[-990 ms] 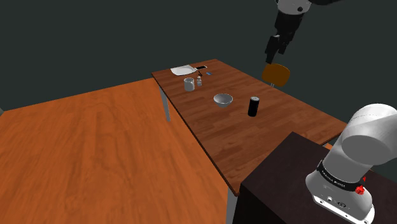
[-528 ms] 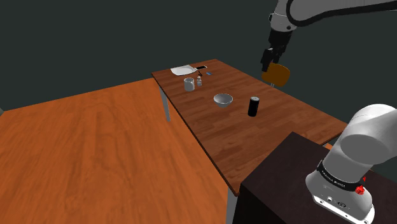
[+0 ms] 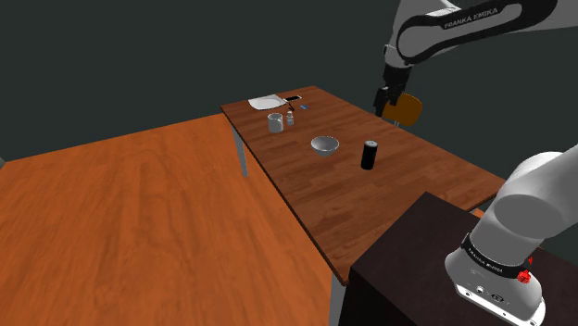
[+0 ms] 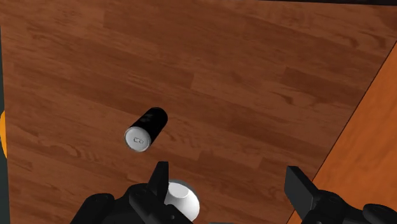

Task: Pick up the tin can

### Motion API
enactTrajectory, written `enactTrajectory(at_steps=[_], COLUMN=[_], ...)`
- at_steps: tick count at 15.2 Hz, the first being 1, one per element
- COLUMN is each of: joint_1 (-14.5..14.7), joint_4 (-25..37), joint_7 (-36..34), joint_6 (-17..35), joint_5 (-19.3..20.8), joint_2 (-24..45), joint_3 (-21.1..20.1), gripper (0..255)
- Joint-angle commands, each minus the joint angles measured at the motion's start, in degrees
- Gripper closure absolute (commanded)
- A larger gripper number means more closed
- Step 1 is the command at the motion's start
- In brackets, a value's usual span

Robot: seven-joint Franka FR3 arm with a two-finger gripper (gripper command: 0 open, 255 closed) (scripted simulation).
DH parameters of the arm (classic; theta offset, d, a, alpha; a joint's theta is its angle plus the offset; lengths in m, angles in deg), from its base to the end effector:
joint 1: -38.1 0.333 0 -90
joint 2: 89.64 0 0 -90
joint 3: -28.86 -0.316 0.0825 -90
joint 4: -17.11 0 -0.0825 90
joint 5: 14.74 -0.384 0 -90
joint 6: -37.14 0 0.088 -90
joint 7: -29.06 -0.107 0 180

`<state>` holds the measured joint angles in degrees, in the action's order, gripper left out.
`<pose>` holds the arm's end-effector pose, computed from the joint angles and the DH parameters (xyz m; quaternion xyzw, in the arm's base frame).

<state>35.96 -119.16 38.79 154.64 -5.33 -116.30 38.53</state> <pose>0.4128 -0.1010 0.5045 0.9968 0.0212 0.0592 0.0489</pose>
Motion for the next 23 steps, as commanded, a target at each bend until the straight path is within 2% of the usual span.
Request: enactTrajectory(at_steps=[1, 7, 13, 18, 23], joint_1=[-0.4, -1.0, -1.9, -4.3, -8.3], joint_4=[-0.1, 2.4, 7.3, 13.3, 21.1], joint_7=[1.9, 7.8, 15.3, 22.2, 27.8], joint_6=[2.7, 10.4, 16.4, 19.4, 20.6], joint_5=[-0.1, -2.5, -8.4, -14.9, -20.5], joint_2=[2.8, 14.2, 27.1, 38.4, 49.7], joint_3=[1.9, 6.7, 10.0, 10.5, 9.0], gripper=[0, 0, 0, 0, 0])
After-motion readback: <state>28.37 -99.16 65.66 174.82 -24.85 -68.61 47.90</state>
